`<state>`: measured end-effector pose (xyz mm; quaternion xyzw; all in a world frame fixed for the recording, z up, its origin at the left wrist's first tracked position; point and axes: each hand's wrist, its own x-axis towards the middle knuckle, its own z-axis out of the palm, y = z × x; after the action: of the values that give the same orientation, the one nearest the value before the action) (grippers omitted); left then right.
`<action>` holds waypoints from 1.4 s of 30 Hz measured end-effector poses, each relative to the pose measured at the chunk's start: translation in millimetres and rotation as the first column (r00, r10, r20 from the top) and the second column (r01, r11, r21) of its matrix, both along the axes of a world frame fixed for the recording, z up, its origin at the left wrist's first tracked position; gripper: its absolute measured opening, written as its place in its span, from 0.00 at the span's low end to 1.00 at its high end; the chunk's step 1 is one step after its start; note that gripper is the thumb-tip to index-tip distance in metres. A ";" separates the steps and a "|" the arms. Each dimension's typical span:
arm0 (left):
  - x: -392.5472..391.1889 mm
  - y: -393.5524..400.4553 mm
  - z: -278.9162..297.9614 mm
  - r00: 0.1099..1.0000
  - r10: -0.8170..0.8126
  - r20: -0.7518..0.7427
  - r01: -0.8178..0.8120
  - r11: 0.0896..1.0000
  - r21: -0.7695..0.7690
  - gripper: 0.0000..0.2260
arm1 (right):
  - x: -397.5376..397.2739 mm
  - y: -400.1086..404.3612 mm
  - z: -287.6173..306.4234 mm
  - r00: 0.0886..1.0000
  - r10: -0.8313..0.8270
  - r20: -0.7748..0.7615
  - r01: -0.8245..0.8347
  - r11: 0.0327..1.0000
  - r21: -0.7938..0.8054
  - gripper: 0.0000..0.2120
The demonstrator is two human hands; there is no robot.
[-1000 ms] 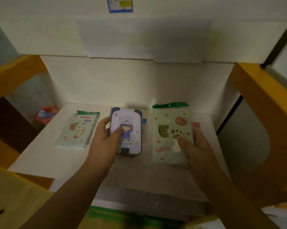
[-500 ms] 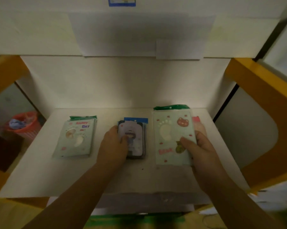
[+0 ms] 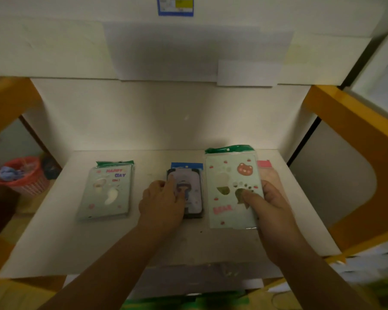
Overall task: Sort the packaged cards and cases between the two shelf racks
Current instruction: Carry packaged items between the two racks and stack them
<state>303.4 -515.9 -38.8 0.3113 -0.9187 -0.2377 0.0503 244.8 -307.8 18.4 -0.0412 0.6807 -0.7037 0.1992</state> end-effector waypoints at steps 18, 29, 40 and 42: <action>103.7 -74.0 43.8 0.959 -0.050 -0.281 0.003 0.986 -0.165 0.21 | 34.8 -105.4 4.6 0.988 0.151 -0.013 -0.150 0.987 0.049 0.11; 159.3 -112.1 56.3 0.942 0.059 -0.330 -0.129 0.972 -0.195 0.22 | 60.0 -222.1 -14.4 0.953 0.304 0.020 -0.301 0.929 0.216 0.17; 159.2 -115.2 53.3 0.948 0.054 -0.315 -0.109 0.981 -0.160 0.23 | 63.9 -260.2 -28.7 0.929 0.358 -0.098 -0.242 0.784 0.571 0.20; 158.0 -115.5 52.7 0.949 0.056 -0.309 -0.109 0.982 -0.154 0.23 | 66.9 -261.4 -27.8 0.914 0.393 -0.096 -0.241 0.719 0.652 0.21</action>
<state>461.4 -631.4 13.8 0.3039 -0.9031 -0.2013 0.2269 311.7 -569.2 -9.4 -0.1695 0.8761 -0.3820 0.2403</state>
